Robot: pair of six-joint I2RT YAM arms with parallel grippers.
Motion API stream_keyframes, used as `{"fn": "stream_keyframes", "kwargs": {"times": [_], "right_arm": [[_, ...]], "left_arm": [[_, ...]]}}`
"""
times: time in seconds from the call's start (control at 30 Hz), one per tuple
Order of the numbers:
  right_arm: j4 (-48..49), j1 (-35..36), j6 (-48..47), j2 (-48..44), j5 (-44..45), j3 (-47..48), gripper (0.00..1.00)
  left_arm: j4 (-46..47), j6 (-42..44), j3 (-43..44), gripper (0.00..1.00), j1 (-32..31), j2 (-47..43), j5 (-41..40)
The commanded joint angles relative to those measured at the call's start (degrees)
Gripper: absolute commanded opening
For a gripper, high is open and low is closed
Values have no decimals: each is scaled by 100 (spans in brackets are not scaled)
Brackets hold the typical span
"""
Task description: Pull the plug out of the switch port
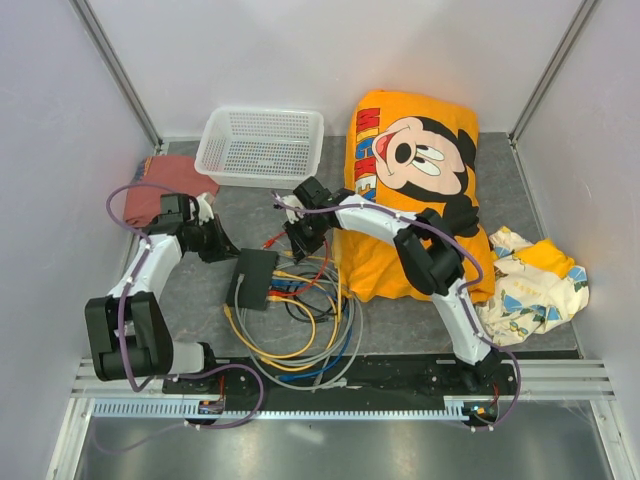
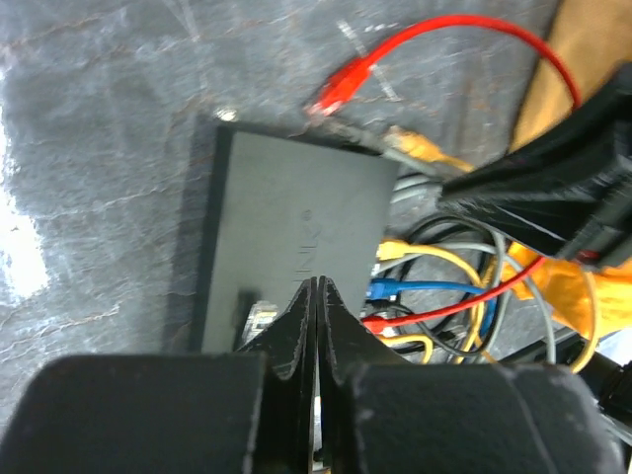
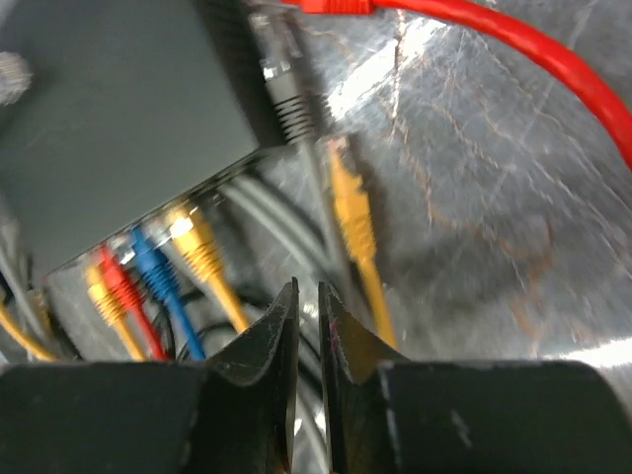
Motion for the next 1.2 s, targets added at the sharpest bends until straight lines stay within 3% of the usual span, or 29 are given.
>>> {"fn": "stream_keyframes", "kwargs": {"times": [0.0, 0.2, 0.33, 0.57, 0.77, 0.97, 1.17], "right_arm": [[171, 87, 229, 359, -75, 658, 19], [189, 219, 291, 685, -92, 1081, 20], [224, 290, 370, 869, -101, 1239, 22], [408, 474, 572, 1300, -162, 1897, 24], [795, 615, 686, 1625, -417, 2531, 27], [848, 606, 581, 1617, -409, 2445, 33], [734, 352, 502, 1213, -601, 1988, 48]], "left_arm": [[139, -4, -216, 1, 105, 108, -206], [421, -574, -655, 2, 685, 64, -856], [500, -628, -919, 2, 1028, 336, -690], [509, -655, -656, 2, 1046, 820, -277], [368, -619, -348, 2, 1046, 706, -469], [403, -540, -331, 2, 1046, 399, -409], [447, -470, -269, 1, 1020, 248, 312]]}}
